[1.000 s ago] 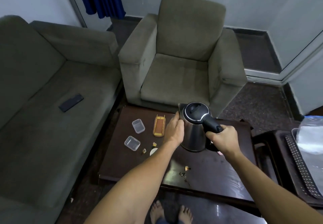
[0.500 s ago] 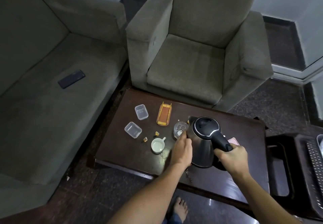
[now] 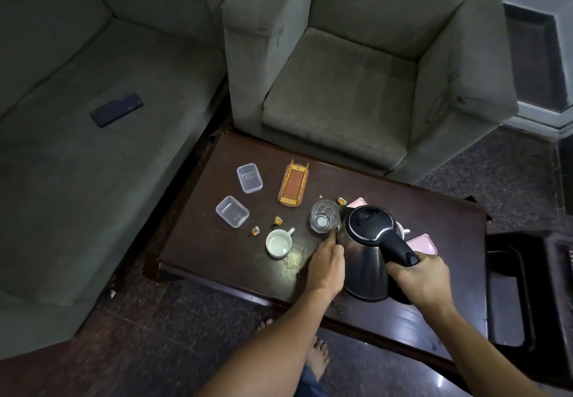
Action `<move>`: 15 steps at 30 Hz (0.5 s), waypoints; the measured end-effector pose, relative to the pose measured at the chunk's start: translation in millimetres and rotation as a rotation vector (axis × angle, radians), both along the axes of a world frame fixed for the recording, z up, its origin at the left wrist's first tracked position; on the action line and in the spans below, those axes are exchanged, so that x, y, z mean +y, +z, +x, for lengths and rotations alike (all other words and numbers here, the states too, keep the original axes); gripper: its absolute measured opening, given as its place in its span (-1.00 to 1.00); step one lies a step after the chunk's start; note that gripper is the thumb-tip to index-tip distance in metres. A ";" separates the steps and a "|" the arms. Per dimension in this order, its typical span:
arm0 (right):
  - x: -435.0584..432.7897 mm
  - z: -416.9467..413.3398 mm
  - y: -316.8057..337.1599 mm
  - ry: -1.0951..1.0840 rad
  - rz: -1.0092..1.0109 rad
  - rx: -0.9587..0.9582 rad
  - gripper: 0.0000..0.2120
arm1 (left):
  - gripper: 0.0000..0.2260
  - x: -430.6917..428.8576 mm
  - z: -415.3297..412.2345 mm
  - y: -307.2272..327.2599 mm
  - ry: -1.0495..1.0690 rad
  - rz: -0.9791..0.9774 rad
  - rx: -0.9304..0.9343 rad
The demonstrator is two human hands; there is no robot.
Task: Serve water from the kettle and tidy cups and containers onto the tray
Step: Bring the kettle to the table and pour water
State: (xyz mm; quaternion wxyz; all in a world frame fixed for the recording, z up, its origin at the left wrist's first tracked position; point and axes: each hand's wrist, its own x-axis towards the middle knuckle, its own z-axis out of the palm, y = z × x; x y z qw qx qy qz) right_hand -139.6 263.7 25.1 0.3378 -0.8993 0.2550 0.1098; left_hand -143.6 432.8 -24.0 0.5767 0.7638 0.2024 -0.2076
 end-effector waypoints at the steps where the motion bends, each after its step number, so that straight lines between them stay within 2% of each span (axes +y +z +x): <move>1: -0.8 0.3 -1.5 0.003 -0.011 0.008 -0.73 | -0.51 -0.6 -0.2 -2.8 0.001 -0.007 0.004; 15: 7.1 12.7 -13.6 0.019 -0.088 0.098 -0.75 | -0.57 -2.1 0.3 -26.0 0.020 -0.018 0.103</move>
